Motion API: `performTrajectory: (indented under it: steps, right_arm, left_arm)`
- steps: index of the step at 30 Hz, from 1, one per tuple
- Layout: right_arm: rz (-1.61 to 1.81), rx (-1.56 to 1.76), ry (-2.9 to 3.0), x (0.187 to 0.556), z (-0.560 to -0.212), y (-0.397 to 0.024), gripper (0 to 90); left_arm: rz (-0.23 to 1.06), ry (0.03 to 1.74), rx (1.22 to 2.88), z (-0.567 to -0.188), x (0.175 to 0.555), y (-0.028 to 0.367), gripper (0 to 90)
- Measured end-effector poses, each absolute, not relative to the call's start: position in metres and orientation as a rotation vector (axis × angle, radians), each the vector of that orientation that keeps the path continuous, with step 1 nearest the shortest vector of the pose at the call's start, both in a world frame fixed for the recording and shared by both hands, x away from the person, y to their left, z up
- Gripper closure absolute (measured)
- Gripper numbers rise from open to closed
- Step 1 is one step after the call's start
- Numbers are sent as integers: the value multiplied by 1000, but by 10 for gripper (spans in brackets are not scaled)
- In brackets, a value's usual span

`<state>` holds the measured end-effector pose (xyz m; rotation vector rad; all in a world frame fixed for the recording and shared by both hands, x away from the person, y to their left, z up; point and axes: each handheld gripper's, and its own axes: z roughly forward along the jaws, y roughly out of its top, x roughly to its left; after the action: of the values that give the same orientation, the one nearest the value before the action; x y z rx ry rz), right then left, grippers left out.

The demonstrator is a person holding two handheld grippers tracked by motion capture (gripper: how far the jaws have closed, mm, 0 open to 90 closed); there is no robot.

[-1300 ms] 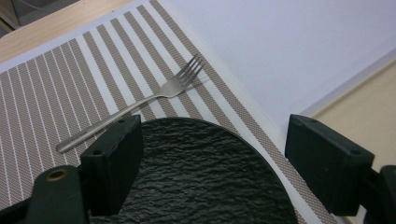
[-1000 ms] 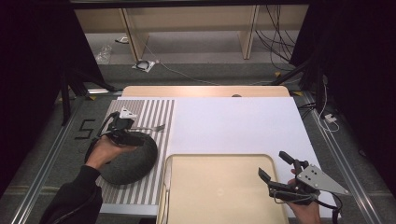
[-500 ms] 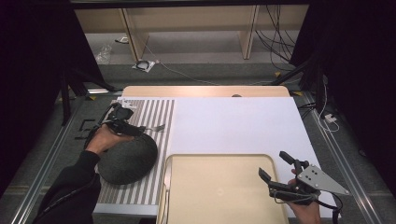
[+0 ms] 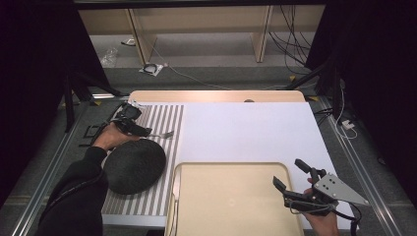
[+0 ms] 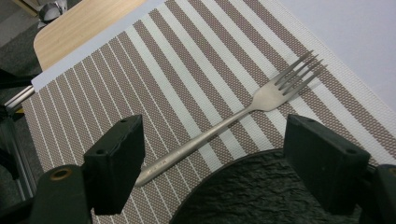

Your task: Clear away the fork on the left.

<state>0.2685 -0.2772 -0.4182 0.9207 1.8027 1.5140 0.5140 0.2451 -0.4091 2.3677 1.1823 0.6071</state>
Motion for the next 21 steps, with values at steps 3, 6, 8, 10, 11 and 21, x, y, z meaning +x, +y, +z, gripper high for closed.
performTrajectory:
  steps: [3, 6, 8, 10, 11, 21]
  right_arm:
    - [1514, 921, 1804, 268, -418, -277, 132]
    - [1511, 922, 1806, 268, -418, -277, 132]
    - [1511, 925, 1807, 269, -418, -277, 132]
    - [1511, 923, 1807, 268, -419, -276, 132]
    - [1511, 923, 1807, 268, -419, -276, 132]
    - [1514, 923, 1809, 270, -419, -276, 132]
  left_arm:
    - [616, 1173, 2386, -409, 519, 246, 215]
    - [610, 1171, 2413, -408, 527, 247, 218]
    - [597, 1163, 2449, -411, 533, 247, 217]
    - [590, 1159, 2476, -414, 536, 248, 219]
    - [580, 1159, 2484, -415, 538, 248, 219]
    - [553, 1139, 2539, -422, 549, 243, 230]
